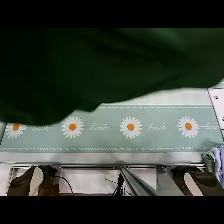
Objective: Fold the shirts.
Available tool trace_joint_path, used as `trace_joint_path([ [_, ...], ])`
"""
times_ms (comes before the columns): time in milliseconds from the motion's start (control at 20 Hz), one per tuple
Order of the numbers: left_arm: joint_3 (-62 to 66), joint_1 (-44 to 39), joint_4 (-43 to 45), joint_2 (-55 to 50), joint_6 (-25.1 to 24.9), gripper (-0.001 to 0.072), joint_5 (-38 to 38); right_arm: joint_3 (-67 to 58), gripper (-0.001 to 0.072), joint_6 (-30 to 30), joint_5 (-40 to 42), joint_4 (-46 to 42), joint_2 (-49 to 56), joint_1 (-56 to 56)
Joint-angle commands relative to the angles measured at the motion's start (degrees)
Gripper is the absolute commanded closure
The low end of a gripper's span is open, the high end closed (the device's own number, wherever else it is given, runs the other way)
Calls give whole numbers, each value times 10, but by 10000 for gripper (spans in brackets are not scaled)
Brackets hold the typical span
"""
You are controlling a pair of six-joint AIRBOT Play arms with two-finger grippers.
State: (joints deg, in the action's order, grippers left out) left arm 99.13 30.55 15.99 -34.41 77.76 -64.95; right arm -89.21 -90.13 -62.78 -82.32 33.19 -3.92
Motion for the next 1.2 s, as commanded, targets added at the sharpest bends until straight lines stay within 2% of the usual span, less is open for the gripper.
trace_joint_path([
  [0,104,3,112,1,122,680,-95,-5,690,-65,-137,3,-55,0],
  [100,151,3,205,1,169,680,-173,-23,689,-53,-219,-9,-56,0],
  [200,164,3,265,1,180,679,-237,-26,690,-34,-264,-39,-52,0],
  [350,118,3,275,-21,164,679,-329,-26,690,15,-422,-48,9,0],
  [450,42,3,270,-33,136,679,-362,-22,690,23,-431,-19,58,9],
  [500,-14,3,276,-33,115,679,-356,-22,690,26,-431,-17,86,9],
  [650,-207,2,295,-33,113,679,-278,-22,690,51,-385,-11,188,9],
  [800,-355,-14,264,-54,83,678,-152,-22,690,30,-286,98,300,10],
  [900,-403,-31,232,-94,56,678,-86,-22,690,35,-224,148,373,9],
  [1150,-410,-89,193,-246,6,677,-4,-22,690,49,-97,146,506,9],
])
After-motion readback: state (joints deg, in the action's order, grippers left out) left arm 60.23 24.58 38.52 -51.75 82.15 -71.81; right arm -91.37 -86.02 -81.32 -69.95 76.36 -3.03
